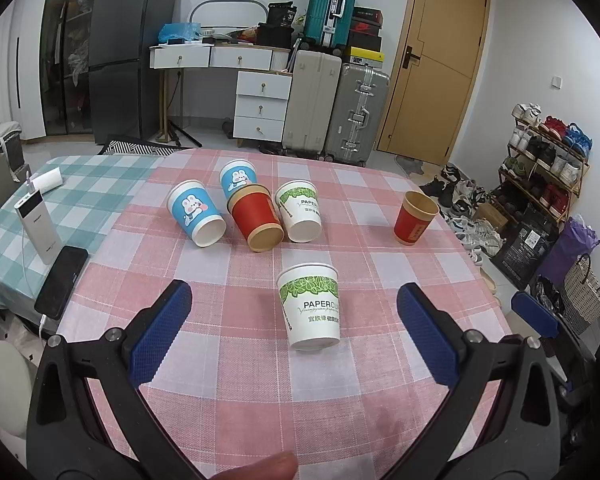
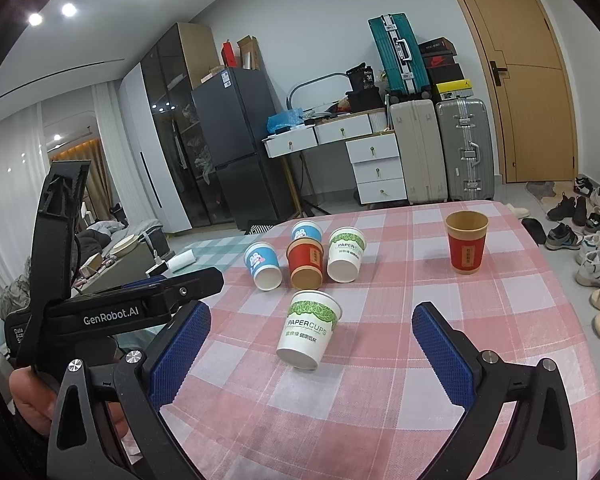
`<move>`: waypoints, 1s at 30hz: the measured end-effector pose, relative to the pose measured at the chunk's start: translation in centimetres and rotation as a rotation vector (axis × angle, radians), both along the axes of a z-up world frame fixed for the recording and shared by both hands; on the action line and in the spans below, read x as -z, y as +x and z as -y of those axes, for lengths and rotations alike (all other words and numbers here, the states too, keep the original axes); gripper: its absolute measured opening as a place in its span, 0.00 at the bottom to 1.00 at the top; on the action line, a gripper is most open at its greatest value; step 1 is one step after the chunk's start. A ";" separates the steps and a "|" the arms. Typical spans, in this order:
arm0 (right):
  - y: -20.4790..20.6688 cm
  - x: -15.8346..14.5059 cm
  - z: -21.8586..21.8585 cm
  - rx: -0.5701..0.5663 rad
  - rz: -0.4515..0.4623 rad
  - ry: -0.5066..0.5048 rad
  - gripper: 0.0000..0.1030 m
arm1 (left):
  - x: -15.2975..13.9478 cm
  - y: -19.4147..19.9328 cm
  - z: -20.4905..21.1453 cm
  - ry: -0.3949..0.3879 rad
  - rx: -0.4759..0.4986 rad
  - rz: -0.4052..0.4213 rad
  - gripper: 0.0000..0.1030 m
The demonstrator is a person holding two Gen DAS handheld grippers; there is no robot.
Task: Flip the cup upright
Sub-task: 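Move the left tool to the lying white green-leaf cup and close on it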
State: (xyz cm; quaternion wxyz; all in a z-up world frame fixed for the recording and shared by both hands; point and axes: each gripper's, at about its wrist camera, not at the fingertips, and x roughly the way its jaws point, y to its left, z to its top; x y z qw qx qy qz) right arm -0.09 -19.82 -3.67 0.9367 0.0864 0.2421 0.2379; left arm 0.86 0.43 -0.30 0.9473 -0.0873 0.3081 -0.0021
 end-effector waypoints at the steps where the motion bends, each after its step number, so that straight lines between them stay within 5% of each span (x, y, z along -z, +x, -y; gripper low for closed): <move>1: 0.0 0.0 0.1 0.001 0.000 0.001 1.00 | 0.0 0.0 0.1 0.002 0.000 -0.002 1.00; 11: 0.8 0.7 0.9 0.031 -0.016 -0.001 1.00 | 1.0 0.9 0.1 -0.001 0.010 -0.023 1.00; 30: 5.6 5.3 4.4 0.076 -0.125 0.029 1.00 | 11.1 15.1 1.6 -0.022 0.065 -0.347 0.99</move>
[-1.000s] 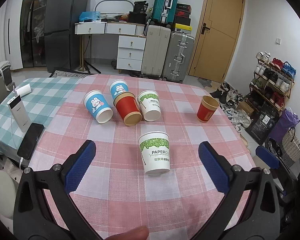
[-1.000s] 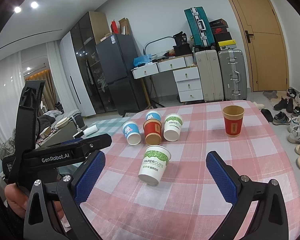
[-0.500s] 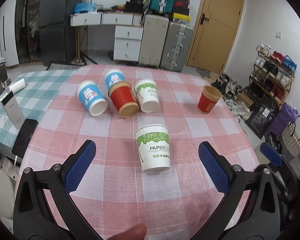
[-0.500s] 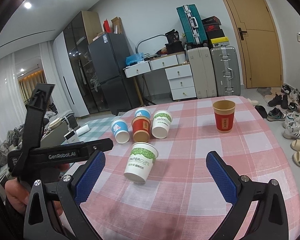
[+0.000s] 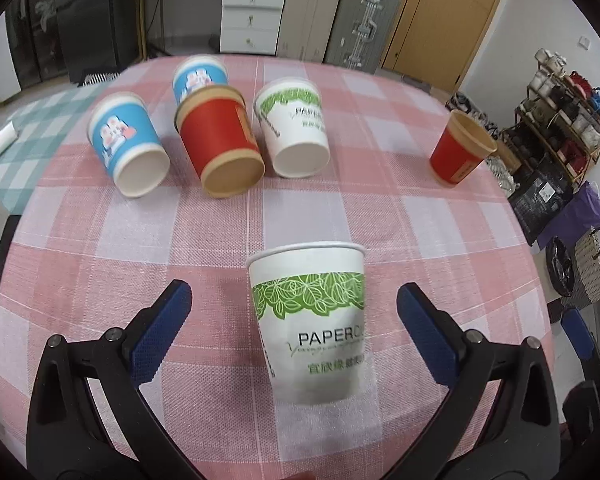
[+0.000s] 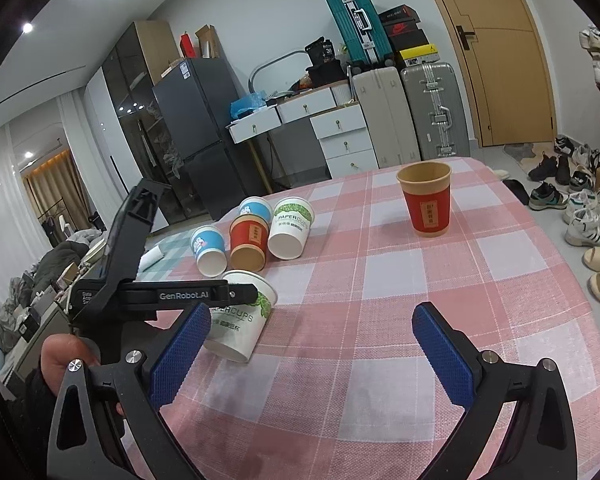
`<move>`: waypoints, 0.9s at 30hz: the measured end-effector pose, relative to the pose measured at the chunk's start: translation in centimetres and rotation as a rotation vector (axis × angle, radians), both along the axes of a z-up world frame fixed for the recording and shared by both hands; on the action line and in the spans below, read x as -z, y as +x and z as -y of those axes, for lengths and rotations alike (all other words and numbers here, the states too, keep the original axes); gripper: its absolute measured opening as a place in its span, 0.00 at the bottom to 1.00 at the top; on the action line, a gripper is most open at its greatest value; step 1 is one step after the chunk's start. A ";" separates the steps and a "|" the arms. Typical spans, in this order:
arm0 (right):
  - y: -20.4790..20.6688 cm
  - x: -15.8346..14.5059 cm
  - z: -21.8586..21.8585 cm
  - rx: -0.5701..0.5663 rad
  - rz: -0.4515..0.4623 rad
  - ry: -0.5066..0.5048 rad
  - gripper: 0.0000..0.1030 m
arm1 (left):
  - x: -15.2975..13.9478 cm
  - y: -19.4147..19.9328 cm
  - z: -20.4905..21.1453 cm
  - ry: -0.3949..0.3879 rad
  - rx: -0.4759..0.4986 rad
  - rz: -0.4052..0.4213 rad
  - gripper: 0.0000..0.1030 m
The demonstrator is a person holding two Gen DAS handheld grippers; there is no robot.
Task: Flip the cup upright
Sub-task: 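Move the left tool to the lying white green-leaf cup and close on it, then lift the white green-leaf cup with the left tool and carry it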
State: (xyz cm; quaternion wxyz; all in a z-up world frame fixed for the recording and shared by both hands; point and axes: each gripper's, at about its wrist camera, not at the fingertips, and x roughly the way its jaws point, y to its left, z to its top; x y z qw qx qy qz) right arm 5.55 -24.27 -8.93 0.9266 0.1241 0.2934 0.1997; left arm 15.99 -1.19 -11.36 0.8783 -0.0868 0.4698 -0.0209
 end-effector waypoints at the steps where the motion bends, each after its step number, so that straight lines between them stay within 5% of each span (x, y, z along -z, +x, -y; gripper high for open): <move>1: 0.1 0.2 0.0 -0.001 -0.003 0.000 1.00 | 0.5 0.4 0.0 -0.002 0.002 -0.019 0.96; 6: 0.5 0.6 0.3 -0.001 -0.016 0.009 1.00 | 2.6 1.8 0.3 -0.061 0.044 -0.129 0.63; 14: -0.6 -0.2 -0.1 -0.009 0.000 -0.001 1.00 | 0.7 0.9 -0.3 -0.151 0.062 -0.112 0.61; 21: -2.0 -1.5 -1.1 -0.029 0.040 0.011 1.00 | -4.8 -2.3 -1.3 -0.126 0.092 -0.013 0.61; 27: -3.4 -2.4 -1.9 -0.049 0.069 -0.005 1.00 | -5.8 -4.4 -2.4 -0.154 0.078 -0.014 0.61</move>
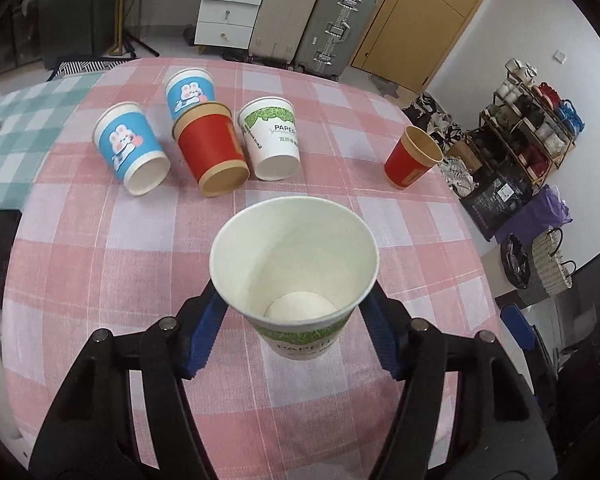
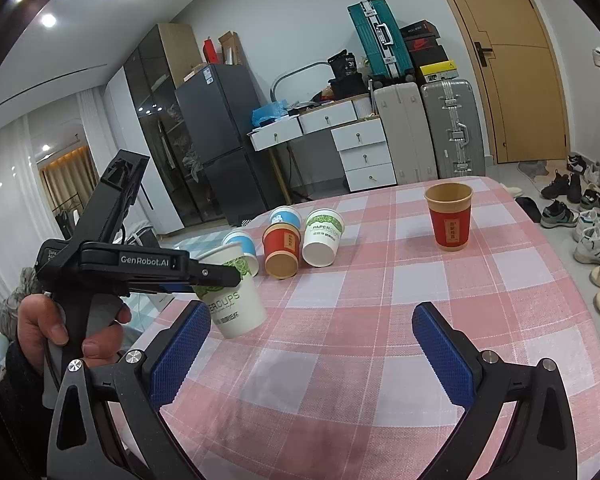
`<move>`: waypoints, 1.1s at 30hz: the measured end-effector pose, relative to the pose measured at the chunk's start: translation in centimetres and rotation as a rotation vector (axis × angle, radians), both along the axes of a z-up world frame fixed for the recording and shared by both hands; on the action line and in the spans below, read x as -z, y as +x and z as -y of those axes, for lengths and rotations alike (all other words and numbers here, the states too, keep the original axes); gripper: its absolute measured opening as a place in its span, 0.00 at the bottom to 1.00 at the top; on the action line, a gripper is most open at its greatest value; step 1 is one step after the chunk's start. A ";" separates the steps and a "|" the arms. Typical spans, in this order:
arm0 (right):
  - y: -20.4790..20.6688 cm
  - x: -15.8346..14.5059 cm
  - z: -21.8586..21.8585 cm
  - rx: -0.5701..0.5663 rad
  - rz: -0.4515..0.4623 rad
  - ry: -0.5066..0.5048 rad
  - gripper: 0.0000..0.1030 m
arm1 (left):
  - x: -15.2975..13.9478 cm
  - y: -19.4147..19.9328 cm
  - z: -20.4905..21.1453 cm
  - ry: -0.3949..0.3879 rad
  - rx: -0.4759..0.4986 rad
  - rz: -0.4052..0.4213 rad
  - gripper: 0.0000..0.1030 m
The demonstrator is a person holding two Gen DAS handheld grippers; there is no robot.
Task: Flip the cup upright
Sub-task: 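Lift the white green-leaf cup with the left tool and carry it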
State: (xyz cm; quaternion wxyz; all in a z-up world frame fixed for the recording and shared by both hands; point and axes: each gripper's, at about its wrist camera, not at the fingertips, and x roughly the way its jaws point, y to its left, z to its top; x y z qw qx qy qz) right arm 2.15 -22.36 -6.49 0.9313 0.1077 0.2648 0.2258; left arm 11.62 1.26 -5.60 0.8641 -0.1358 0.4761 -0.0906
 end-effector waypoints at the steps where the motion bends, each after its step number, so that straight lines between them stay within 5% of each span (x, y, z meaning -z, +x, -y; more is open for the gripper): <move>1: -0.1 0.0 -0.1 -0.001 0.003 0.000 1.00 | -0.2 -0.5 0.0 0.010 0.006 0.000 0.61; 12: -0.3 0.4 0.1 -0.004 -0.011 0.028 1.00 | 1.5 -0.6 1.5 0.159 0.109 -0.099 0.61; 17: 0.0 0.8 0.8 0.010 -0.023 0.039 1.00 | 4.2 1.9 1.8 0.120 0.123 -0.173 0.61; 33: 1.0 2.1 1.8 0.025 -0.058 0.058 1.00 | 8.1 6.1 1.9 0.102 0.028 -0.188 0.61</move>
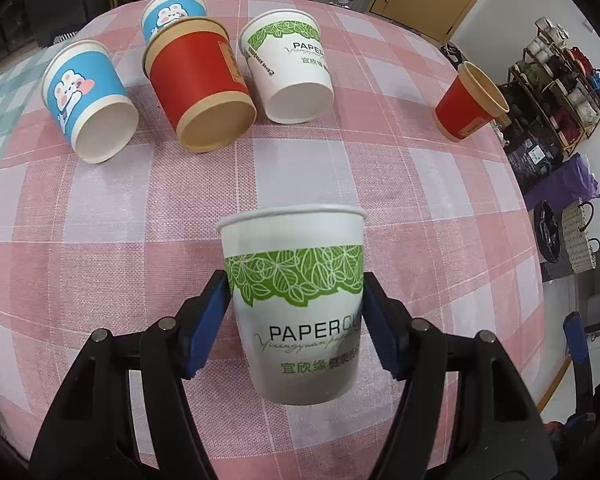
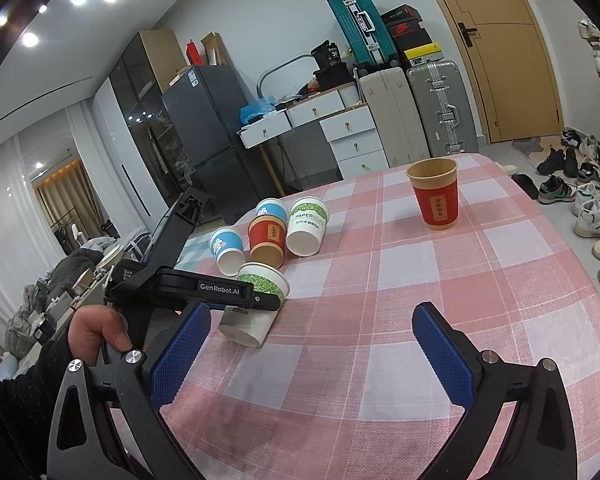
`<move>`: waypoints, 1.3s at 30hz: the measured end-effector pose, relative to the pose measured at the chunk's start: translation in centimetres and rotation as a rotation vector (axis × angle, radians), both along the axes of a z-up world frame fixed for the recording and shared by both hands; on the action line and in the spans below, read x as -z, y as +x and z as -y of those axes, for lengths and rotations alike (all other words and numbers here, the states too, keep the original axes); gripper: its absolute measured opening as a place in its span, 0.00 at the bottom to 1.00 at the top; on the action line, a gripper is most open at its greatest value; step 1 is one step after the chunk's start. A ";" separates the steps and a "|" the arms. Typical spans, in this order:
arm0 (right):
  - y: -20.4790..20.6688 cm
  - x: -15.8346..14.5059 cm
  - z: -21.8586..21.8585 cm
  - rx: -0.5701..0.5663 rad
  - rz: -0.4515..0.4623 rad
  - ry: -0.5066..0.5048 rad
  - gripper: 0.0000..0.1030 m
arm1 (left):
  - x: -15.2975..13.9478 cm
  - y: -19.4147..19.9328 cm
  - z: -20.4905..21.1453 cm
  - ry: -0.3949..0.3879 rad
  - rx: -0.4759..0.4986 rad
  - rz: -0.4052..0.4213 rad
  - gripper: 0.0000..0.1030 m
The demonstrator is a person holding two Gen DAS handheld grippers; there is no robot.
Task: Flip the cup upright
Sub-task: 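Lift the white green-leaf cup with the left tool and carry it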
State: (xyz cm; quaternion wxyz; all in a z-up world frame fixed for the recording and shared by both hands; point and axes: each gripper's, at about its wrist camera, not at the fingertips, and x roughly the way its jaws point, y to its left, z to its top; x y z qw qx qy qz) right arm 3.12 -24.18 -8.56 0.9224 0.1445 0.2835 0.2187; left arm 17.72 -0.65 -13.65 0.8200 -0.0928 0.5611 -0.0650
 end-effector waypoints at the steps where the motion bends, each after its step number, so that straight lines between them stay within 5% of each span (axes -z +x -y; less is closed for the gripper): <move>1: -0.1 0.0 -0.1 -0.002 0.002 -0.004 1.00 | 0.1 0.0 0.2 0.012 0.003 0.003 0.61; 7: -0.2 -0.1 -0.2 -0.006 0.004 -0.005 1.00 | 0.6 -0.5 1.0 0.074 0.010 0.004 0.61; 18: -0.4 -0.5 -0.4 -0.012 0.022 -0.015 1.00 | 0.3 -1.7 1.5 0.061 0.063 -0.005 0.57; 29: -0.8 -1.2 -1.4 -0.025 0.039 -0.013 1.00 | -5.6 -5.0 0.7 0.059 0.164 0.000 0.57; 39: -1.5 -1.7 -3.2 -0.059 0.054 -0.022 1.00 | -8.7 -12.8 -2.0 0.027 0.163 0.029 0.57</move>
